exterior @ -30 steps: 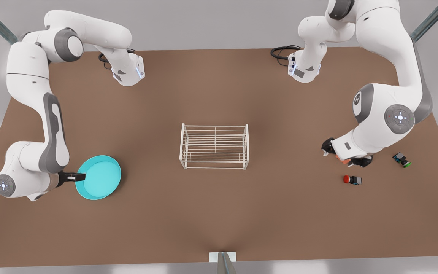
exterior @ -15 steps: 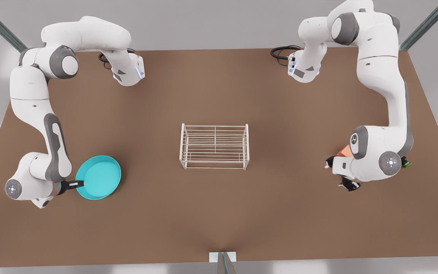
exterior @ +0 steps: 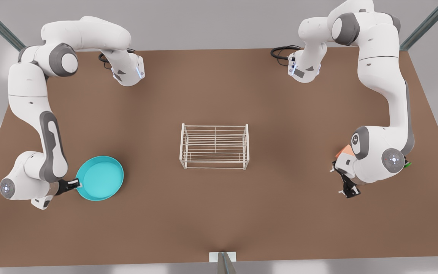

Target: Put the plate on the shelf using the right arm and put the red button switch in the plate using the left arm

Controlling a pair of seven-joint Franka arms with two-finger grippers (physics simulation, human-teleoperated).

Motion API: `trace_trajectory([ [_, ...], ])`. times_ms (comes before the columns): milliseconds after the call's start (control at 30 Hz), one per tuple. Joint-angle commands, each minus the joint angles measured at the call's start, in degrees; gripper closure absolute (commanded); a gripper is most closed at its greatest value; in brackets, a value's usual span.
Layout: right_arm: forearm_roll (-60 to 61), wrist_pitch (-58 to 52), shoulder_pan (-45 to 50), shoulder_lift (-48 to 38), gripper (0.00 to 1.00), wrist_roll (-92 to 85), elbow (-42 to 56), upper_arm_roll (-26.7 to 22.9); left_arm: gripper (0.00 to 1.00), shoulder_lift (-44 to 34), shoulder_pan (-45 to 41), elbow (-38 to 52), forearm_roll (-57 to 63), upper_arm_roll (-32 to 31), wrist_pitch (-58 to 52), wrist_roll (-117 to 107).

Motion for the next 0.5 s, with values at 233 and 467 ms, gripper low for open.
trace_trajectory([
  [233,4.5,-21.2,0.0,-3.8,0.88,4.4,5.7,4.1,0.00,2.6,2.3,-0.1,2.5,0.1,3.4,14.8],
  [467,3.7,-23.9,0.1,-7.8,0.87,26.5,5.7,18.1,0.00,6.4,8.1,-0.7,2.9,0.1,6.8,18.4],
])
